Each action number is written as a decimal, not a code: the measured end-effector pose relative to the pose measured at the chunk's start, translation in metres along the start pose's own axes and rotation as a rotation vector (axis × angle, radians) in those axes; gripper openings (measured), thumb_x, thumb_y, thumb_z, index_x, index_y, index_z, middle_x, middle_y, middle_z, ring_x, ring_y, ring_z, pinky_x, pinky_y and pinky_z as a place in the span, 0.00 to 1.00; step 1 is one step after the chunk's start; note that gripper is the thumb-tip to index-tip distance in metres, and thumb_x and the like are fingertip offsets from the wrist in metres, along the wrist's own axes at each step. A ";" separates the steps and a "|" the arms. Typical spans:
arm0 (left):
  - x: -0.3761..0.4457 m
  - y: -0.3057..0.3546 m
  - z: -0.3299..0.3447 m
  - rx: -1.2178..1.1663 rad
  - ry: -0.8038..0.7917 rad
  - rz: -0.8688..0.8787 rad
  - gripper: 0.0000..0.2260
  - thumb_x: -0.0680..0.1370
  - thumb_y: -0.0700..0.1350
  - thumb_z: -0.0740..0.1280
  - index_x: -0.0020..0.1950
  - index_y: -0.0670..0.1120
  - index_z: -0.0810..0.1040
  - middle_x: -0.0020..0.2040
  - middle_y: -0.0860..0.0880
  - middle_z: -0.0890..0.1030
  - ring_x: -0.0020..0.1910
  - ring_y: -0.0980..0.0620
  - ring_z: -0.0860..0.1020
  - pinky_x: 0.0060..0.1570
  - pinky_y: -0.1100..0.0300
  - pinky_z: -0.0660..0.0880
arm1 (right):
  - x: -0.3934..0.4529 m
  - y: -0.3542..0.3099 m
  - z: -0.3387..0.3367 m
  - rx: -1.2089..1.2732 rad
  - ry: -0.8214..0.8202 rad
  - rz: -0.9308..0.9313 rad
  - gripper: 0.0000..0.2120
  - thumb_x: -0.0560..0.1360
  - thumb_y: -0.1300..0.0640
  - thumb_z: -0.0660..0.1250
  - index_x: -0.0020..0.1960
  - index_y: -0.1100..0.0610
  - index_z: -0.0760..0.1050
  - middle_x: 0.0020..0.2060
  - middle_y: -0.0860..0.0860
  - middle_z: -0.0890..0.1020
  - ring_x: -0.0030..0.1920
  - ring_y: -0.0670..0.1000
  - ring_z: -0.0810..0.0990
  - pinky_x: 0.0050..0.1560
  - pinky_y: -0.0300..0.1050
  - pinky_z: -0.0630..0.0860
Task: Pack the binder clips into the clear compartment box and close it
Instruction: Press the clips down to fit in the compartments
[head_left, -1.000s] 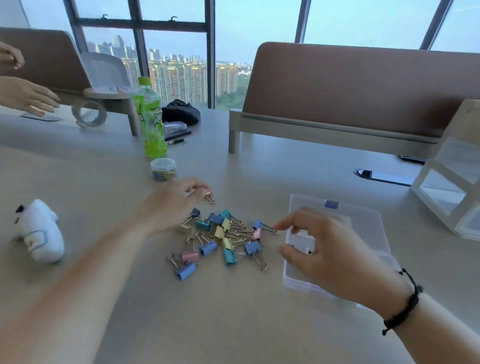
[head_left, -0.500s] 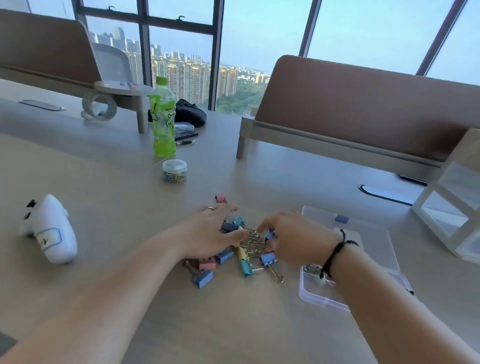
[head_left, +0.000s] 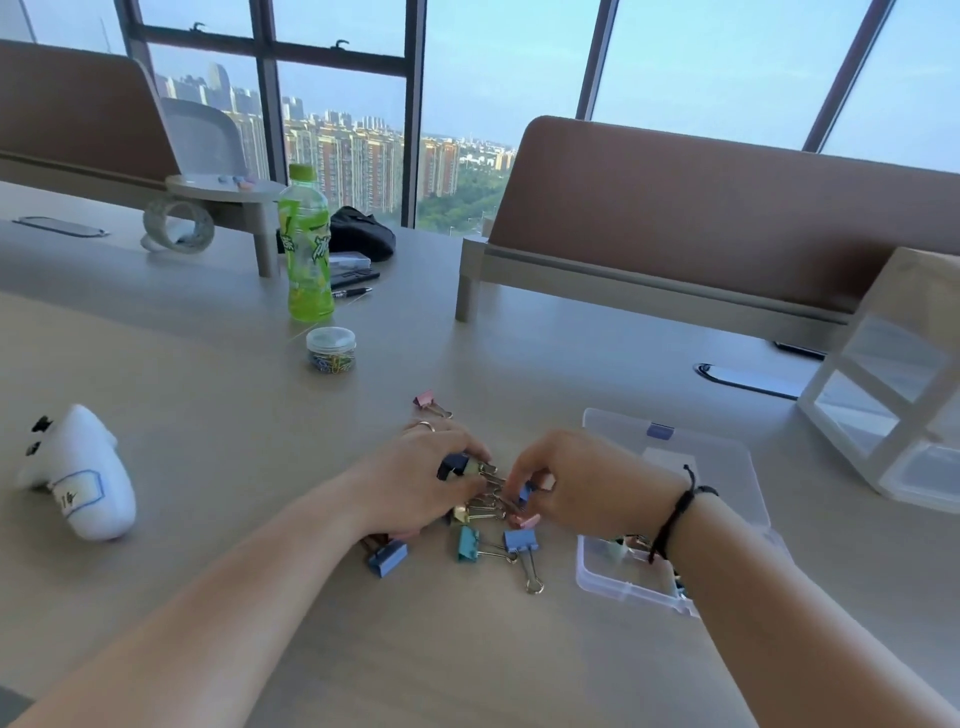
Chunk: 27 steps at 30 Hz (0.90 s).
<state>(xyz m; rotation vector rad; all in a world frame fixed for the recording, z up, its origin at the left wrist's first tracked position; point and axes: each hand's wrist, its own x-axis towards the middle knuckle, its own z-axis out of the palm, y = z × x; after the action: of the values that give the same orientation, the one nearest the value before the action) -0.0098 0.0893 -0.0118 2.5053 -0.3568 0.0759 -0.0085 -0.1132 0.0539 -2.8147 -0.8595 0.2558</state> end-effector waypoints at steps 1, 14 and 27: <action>0.001 -0.002 0.001 -0.003 0.009 0.009 0.10 0.76 0.59 0.67 0.57 0.65 0.77 0.59 0.63 0.73 0.64 0.62 0.68 0.68 0.55 0.68 | 0.000 -0.001 0.002 -0.014 0.026 -0.008 0.11 0.75 0.60 0.66 0.50 0.48 0.84 0.45 0.45 0.81 0.45 0.46 0.78 0.44 0.36 0.74; -0.006 0.036 0.007 0.178 0.019 0.301 0.14 0.70 0.67 0.63 0.52 0.67 0.81 0.55 0.69 0.74 0.61 0.66 0.68 0.69 0.58 0.61 | -0.052 0.063 -0.012 0.606 0.492 0.056 0.10 0.73 0.60 0.73 0.52 0.50 0.78 0.43 0.46 0.86 0.43 0.46 0.84 0.49 0.42 0.82; -0.006 0.060 0.014 0.164 -0.152 0.401 0.13 0.75 0.63 0.65 0.57 0.65 0.80 0.55 0.70 0.78 0.60 0.67 0.73 0.65 0.53 0.68 | -0.058 0.068 0.014 0.155 0.373 0.073 0.08 0.76 0.47 0.69 0.54 0.45 0.81 0.44 0.42 0.80 0.45 0.41 0.73 0.47 0.38 0.69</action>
<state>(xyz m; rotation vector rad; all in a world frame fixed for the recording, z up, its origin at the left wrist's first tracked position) -0.0323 0.0361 0.0096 2.5698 -0.9466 0.0766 -0.0229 -0.2001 0.0311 -2.6285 -0.6244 -0.1821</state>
